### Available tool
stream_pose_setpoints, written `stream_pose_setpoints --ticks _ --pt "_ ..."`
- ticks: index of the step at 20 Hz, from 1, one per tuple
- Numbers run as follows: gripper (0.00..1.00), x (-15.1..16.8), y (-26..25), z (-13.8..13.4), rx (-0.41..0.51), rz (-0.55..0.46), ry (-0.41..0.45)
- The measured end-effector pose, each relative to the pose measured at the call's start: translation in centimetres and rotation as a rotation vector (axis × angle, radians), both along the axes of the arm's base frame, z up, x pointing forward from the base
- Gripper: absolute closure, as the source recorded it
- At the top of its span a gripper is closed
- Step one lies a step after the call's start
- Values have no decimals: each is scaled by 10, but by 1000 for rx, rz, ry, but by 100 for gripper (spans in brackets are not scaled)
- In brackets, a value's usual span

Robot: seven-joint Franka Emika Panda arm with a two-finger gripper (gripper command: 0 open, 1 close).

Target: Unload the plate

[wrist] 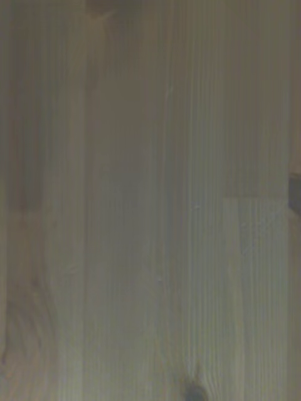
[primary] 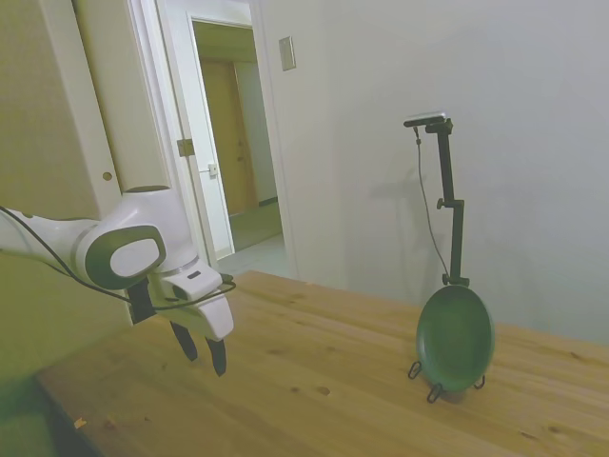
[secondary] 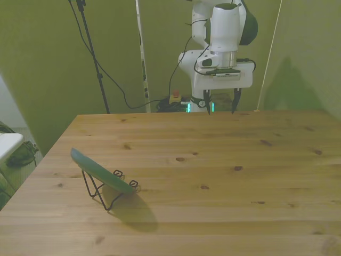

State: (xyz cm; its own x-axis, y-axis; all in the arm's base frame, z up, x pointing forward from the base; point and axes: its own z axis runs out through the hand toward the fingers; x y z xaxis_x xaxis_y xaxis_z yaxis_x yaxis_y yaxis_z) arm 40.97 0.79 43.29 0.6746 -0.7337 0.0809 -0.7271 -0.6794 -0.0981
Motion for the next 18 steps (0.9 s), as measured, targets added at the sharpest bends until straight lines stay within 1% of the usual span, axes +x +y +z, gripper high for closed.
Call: stream_pose_setpoints --ticks 2,3,6,9,14,18 --pt "0 0 0 0 0 -3 1" --pt "0 3 -3 5 0 -14 -8" --pt "0 15 -29 37 -34 -73 -72" --pt "0 28 -71 71 -67 -154 -131" --pt "0 59 -148 115 -98 -289 -190" --pt "0 81 -204 138 -114 -376 -208"
